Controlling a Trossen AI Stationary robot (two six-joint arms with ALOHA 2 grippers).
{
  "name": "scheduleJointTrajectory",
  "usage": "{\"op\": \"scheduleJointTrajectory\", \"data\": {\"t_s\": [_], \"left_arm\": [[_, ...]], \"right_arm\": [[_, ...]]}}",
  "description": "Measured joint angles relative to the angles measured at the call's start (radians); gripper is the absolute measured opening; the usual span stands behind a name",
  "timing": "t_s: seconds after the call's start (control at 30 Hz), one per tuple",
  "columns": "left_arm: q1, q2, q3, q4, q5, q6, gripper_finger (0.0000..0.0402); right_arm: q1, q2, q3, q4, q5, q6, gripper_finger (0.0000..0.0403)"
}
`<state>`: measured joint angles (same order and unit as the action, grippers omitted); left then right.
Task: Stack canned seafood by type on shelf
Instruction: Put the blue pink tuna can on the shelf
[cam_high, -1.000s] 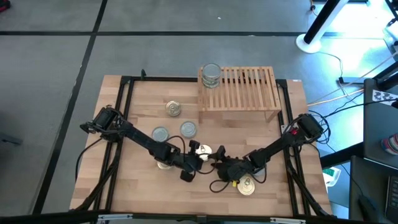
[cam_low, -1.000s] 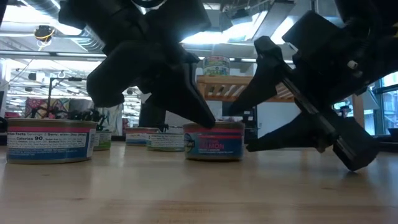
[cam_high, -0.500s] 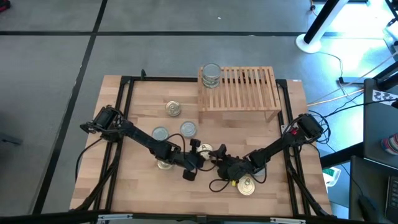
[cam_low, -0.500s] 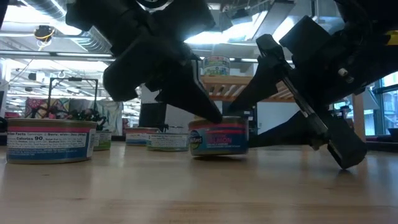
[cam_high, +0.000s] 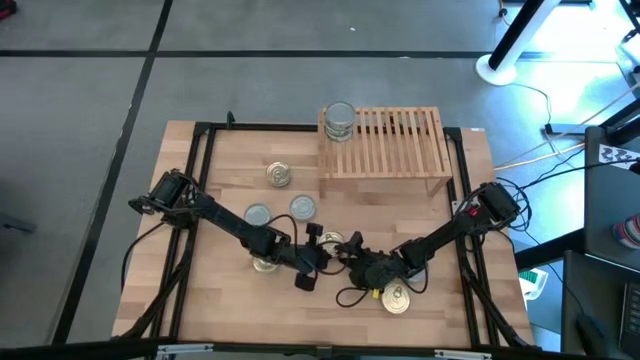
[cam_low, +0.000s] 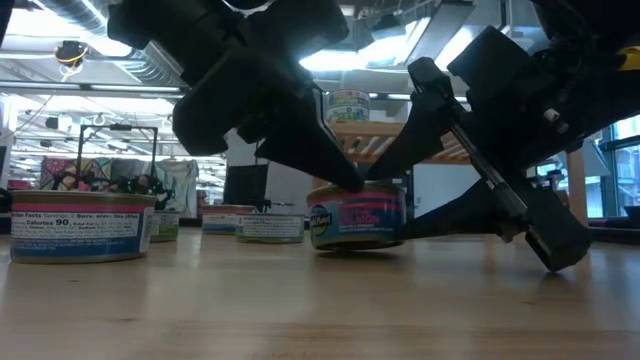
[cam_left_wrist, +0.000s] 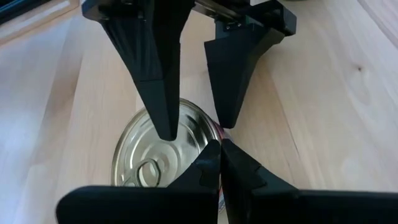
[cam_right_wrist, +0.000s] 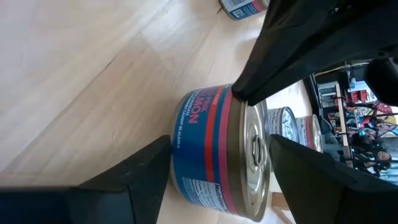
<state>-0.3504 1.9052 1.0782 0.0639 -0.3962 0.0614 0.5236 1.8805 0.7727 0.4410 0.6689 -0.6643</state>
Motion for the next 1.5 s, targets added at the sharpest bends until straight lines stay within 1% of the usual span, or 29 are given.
{"op": "scheduleJointTrajectory", "data": {"t_s": [0.1, 0.3, 0.47, 0.6, 0.77, 0.97, 1.07, 1.2, 1.4, 1.5], "left_arm": [[0.002, -0.001, 0.000, 0.002, 0.000, -0.017, 0.0000], [0.006, -0.001, 0.000, 0.003, -0.001, -0.034, 0.0000], [0.006, -0.001, 0.000, 0.012, -0.002, -0.041, 0.0000], [0.006, -0.007, 0.000, 0.044, -0.001, -0.052, 0.0000], [0.006, -0.033, 0.000, 0.034, 0.002, -0.060, 0.0000], [0.006, -0.048, 0.001, 0.051, 0.001, -0.067, 0.0000], [0.006, -0.048, 0.001, 0.051, 0.007, -0.068, 0.0000], [0.006, -0.048, 0.001, 0.052, 0.010, -0.090, 0.0000], [0.004, -0.048, 0.001, 0.052, 0.012, -0.090, 0.0000], [0.004, -0.048, 0.001, 0.051, 0.022, -0.090, 0.0000]], "right_arm": [[0.000, 0.000, 0.000, 0.000, -0.004, -0.006, 0.0270], [0.012, 0.000, 0.000, 0.007, -0.008, -0.073, 0.0270], [0.021, 0.000, 0.000, 0.000, 0.005, -0.076, 0.0270], [0.021, 0.000, 0.000, -0.005, 0.046, -0.074, 0.0270], [0.021, 0.000, 0.000, -0.018, 0.054, -0.074, 0.0270], [0.021, 0.001, -0.001, -0.023, 0.143, -0.075, 0.0270], [0.020, 0.001, -0.002, -0.024, 0.145, -0.074, 0.0269], [0.019, 0.001, -0.002, -0.020, 0.126, -0.043, 0.0249], [0.019, 0.001, -0.002, -0.019, 0.125, -0.036, 0.0193], [0.019, 0.001, -0.002, -0.019, 0.125, -0.036, 0.0188]]}}
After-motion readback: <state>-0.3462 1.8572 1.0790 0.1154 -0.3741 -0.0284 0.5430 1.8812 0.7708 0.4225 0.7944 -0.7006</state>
